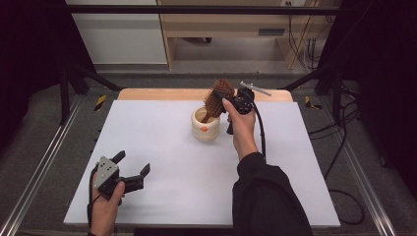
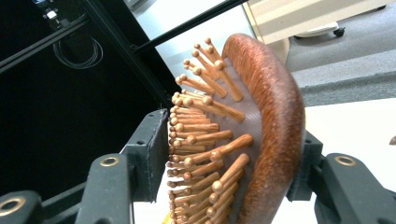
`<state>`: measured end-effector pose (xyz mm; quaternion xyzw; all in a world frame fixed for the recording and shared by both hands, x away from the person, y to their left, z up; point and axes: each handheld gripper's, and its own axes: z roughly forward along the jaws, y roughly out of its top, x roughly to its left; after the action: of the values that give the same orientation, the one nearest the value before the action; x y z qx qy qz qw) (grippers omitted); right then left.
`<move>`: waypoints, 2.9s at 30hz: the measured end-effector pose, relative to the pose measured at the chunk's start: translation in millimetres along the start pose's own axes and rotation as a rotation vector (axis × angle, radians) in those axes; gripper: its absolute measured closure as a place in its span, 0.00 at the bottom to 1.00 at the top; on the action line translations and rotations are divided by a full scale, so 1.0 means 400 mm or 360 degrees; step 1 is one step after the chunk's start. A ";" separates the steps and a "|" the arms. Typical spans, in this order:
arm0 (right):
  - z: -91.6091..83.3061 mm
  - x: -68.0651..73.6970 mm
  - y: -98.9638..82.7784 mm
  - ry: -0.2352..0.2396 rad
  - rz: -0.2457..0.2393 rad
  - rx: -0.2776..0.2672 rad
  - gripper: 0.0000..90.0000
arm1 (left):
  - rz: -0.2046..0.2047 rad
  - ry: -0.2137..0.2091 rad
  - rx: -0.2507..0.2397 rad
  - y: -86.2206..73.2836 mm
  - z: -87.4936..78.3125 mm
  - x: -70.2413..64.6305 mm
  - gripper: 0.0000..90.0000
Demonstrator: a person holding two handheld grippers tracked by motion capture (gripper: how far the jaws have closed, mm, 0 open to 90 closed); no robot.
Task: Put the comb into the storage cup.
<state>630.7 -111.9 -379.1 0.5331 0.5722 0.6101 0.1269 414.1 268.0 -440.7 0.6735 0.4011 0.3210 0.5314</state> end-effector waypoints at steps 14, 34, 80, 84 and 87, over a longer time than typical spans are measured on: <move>0.008 0.009 -0.007 0.0016 -0.0036 0.0047 0.35 | 0.0000 0.0002 0.0000 0.000 0.000 0.000 0.02; -0.013 0.028 0.003 -0.0104 -0.0224 0.0074 0.15 | 0.0002 0.0004 0.0000 0.000 0.000 0.000 0.02; -0.097 0.051 0.039 -0.0130 -0.0484 0.0046 0.10 | 0.0003 0.0005 0.0000 0.000 0.000 -0.002 0.02; -0.101 0.049 0.040 -0.0134 -0.0488 0.0046 0.10 | 0.0001 0.0006 0.0001 0.000 0.000 -0.001 0.02; -0.105 0.048 0.043 -0.0134 -0.0487 0.0042 0.10 | 0.0000 0.0006 -0.0001 0.000 -0.001 -0.001 0.02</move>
<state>597.3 -126.4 -345.8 0.4664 0.6489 0.5533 0.2350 413.7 267.8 -440.7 0.6728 0.4020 0.3224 0.5308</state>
